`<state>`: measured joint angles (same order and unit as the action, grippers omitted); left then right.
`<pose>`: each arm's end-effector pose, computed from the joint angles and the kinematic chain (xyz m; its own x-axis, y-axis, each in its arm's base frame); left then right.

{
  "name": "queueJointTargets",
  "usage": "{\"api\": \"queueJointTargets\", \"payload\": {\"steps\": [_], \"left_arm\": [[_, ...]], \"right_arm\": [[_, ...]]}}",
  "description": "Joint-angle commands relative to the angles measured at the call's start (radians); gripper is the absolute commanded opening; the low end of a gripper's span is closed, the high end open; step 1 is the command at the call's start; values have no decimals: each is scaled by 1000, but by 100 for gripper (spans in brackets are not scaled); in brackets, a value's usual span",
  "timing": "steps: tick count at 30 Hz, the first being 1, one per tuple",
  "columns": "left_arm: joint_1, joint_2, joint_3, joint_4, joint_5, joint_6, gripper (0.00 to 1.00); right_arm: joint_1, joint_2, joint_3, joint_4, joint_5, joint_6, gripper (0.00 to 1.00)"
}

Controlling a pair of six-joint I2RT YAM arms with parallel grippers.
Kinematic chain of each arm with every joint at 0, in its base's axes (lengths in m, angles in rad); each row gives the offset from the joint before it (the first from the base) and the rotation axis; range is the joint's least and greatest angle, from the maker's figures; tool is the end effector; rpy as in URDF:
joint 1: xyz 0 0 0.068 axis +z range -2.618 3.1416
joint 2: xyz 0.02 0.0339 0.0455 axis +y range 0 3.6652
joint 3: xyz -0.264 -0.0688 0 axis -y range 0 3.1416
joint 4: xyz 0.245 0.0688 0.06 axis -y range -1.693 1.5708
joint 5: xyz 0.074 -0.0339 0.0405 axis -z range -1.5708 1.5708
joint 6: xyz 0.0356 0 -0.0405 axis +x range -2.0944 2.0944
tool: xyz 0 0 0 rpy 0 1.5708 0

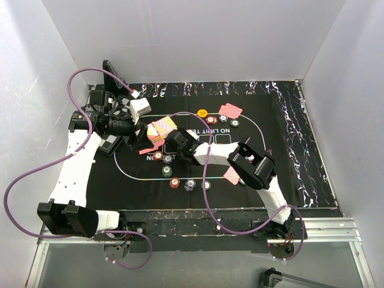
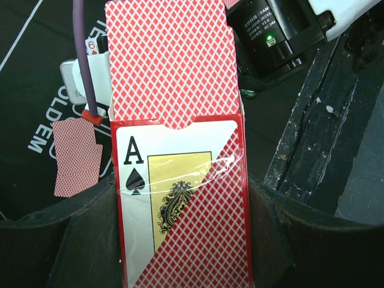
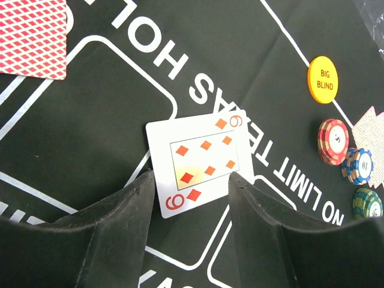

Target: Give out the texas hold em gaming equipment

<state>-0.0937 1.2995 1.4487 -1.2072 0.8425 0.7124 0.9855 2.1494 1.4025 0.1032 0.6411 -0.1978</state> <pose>0.2270 -0.0480 0.3785 -0.3776 0.4725 -0.7964 0.8901 0.4223 -0.1715 0.2757 0.3774 0.1506 -0.2458 -0.6559 -0.7137 -0.4610 0.7268 -0.5091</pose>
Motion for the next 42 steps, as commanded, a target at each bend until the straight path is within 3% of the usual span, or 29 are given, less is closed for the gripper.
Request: {"api": "queueJointTargets", "payload": {"steps": [1, 6, 12, 23, 27, 31, 36, 42], "left_arm": [[5, -37, 52, 24, 49, -4, 0], [5, -39, 55, 32, 49, -10, 0], [6, -36, 47, 58, 56, -31, 0], [5, -35, 0, 138, 73, -65, 0], [2, -36, -36, 161, 63, -54, 0], [-12, -29, -57, 167, 50, -37, 0], [-43, -39, -91, 199, 27, -34, 0], [-69, -45, -113, 210, 6, -27, 0]], "right_arm": [[7, -26, -16, -33, -67, 64, 63], [8, -78, -39, -57, -109, 90, 68], [5, -227, -120, -140, -184, 219, 80], [-25, -666, -307, -296, -279, 366, 81], [-99, -850, -275, -370, -504, 478, 82], [-226, -938, -214, -327, -864, 630, 86], [-303, -855, -56, -339, -1118, 782, 87], [-306, -725, 65, -324, -1264, 883, 89]]}}
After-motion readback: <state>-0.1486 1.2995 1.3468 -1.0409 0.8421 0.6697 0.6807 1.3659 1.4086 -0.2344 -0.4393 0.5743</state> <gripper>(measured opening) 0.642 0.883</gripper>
